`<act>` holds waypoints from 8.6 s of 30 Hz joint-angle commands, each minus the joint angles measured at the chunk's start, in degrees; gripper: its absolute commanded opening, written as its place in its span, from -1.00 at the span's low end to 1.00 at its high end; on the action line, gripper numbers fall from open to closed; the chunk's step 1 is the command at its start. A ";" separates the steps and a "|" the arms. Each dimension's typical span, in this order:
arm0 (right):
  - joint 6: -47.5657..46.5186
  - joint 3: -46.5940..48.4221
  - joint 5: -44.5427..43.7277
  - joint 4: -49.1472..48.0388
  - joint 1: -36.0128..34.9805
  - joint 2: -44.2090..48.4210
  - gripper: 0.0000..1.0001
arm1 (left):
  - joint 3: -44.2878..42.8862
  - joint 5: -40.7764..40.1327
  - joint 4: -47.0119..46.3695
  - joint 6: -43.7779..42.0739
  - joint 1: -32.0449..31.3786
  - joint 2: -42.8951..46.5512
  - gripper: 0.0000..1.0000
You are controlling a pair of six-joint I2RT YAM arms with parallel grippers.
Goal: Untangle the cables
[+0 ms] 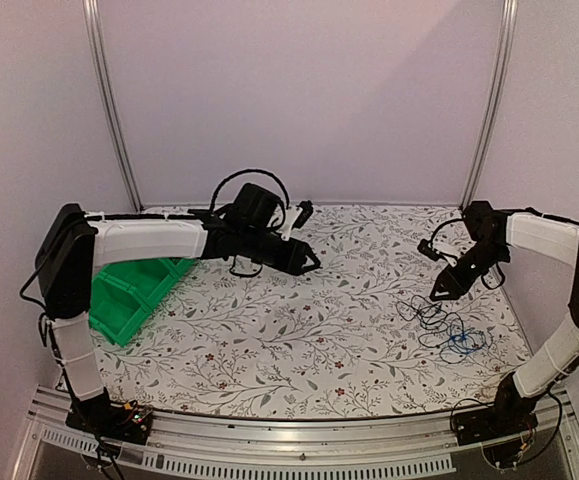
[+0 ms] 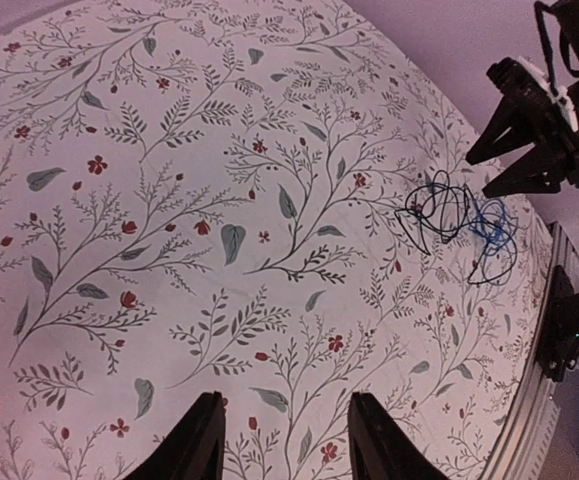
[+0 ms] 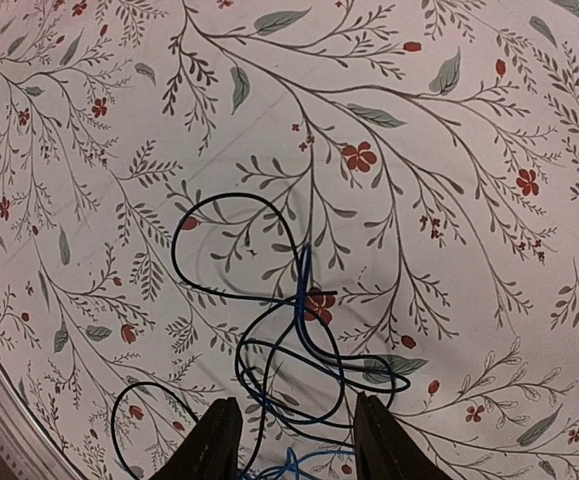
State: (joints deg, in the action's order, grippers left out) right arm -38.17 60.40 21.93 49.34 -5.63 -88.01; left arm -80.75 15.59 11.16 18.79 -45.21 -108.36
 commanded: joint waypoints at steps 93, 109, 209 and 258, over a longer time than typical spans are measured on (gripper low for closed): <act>4.26 7.49 -0.69 3.03 -15.82 -6.32 0.14 | 14.75 -5.47 -26.41 -6.24 -12.35 8.28 0.07; 9.59 4.90 -1.19 -7.94 -15.93 -21.12 0.00 | 16.23 -9.06 -24.70 -4.27 -12.22 9.38 0.08; 10.07 48.61 22.14 9.66 -26.15 -3.99 -1.00 | 14.42 -4.45 -45.63 -4.83 -6.12 9.86 0.08; 4.63 21.76 9.72 3.63 -23.75 4.36 0.14 | 22.29 -10.23 -28.57 -7.45 3.15 21.85 -1.00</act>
State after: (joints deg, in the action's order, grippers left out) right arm -31.57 87.05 34.02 56.16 -31.05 -86.78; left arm -62.57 10.24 -25.78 13.37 -45.56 -93.56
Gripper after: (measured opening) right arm 0.564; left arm 0.001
